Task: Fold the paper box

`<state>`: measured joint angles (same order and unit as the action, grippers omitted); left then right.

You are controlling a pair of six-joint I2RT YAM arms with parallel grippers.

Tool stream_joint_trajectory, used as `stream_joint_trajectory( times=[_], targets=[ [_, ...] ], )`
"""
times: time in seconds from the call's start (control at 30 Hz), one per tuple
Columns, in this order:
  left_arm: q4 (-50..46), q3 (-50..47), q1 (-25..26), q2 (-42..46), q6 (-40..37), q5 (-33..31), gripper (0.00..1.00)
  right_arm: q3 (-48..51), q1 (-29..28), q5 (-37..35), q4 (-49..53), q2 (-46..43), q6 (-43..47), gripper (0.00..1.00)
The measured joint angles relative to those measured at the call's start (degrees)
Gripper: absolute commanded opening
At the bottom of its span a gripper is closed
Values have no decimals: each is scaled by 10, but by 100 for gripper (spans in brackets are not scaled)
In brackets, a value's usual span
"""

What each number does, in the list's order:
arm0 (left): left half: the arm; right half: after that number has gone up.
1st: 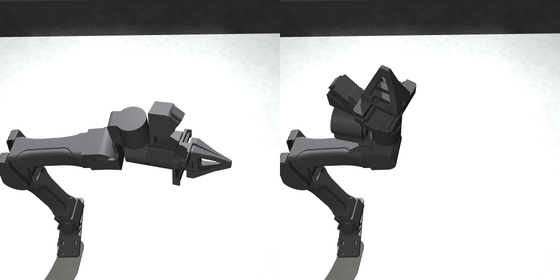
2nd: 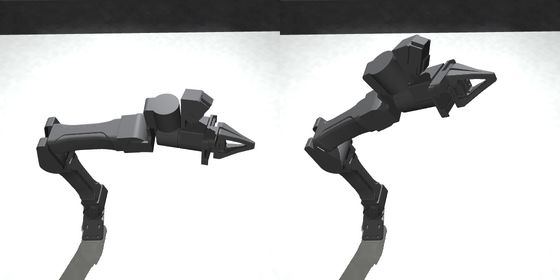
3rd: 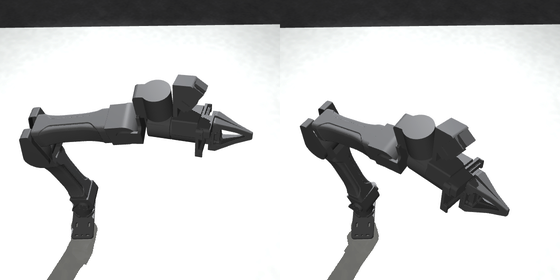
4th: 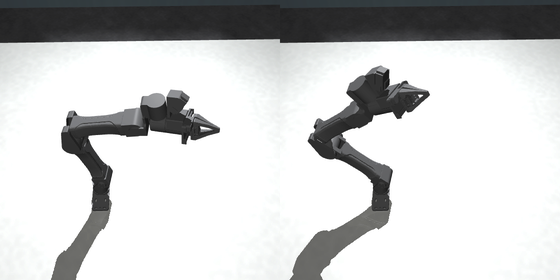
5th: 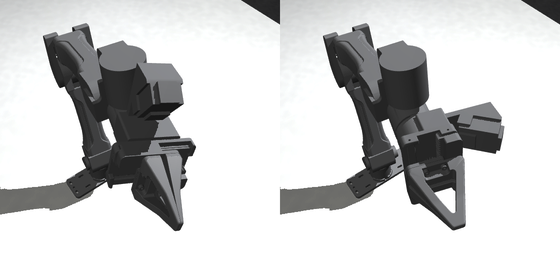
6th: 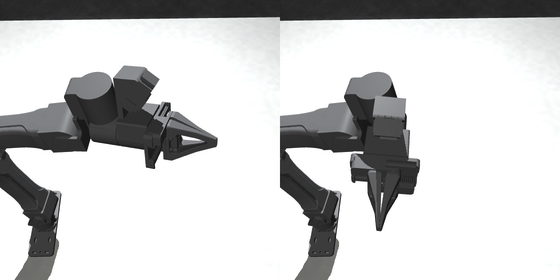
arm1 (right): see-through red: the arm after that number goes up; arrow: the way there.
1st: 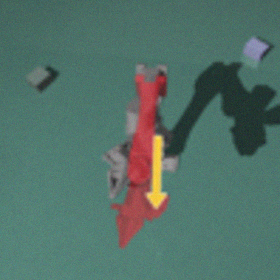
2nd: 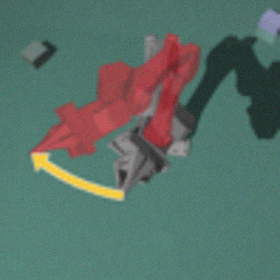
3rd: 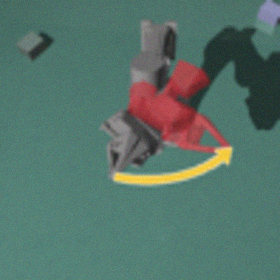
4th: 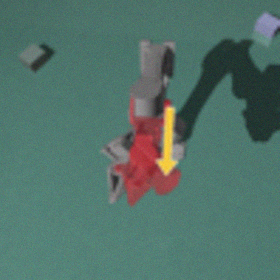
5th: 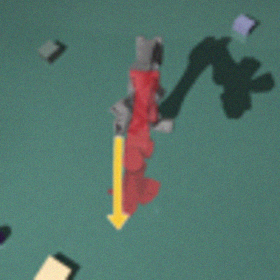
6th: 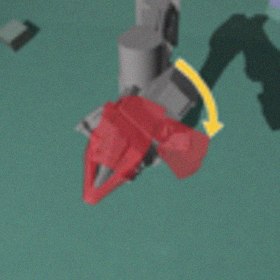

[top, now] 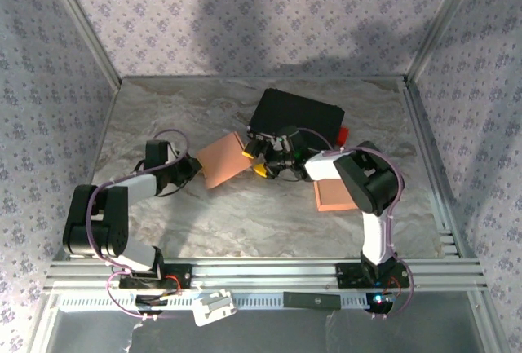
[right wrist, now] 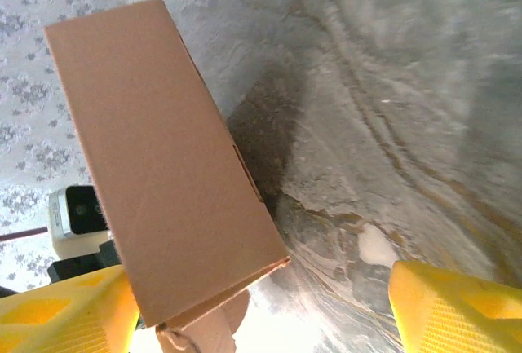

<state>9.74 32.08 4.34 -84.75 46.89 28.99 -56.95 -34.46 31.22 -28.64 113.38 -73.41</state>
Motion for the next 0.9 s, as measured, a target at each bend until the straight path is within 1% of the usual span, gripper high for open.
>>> stream_joint_trajectory(
  times=[0.27,0.37,0.5,0.77,0.8,0.83,0.87,0.9],
  targets=[
    [3,-2,-3,-1,0,2,3,-43,-9,29,-16,35,35,77],
    [4,-2,-3,-1,-2,2,2,-69,-11,33,-26,47,50,73],
    [4,-1,-6,-4,-6,2,2,-92,-13,41,-57,64,65,65],
    [-4,4,-9,-9,-9,2,3,-97,-25,38,-77,70,75,53],
    [-7,7,-9,-9,-10,2,5,-97,-26,35,-78,70,74,50],
    [-9,8,-9,-9,-10,2,11,-97,-26,32,-78,70,73,47],
    [-9,9,-10,-8,-10,2,21,-97,-26,28,-76,70,71,43],
    [-9,10,-10,-5,-8,1,36,-97,-26,24,-74,70,66,40]
  ],
)
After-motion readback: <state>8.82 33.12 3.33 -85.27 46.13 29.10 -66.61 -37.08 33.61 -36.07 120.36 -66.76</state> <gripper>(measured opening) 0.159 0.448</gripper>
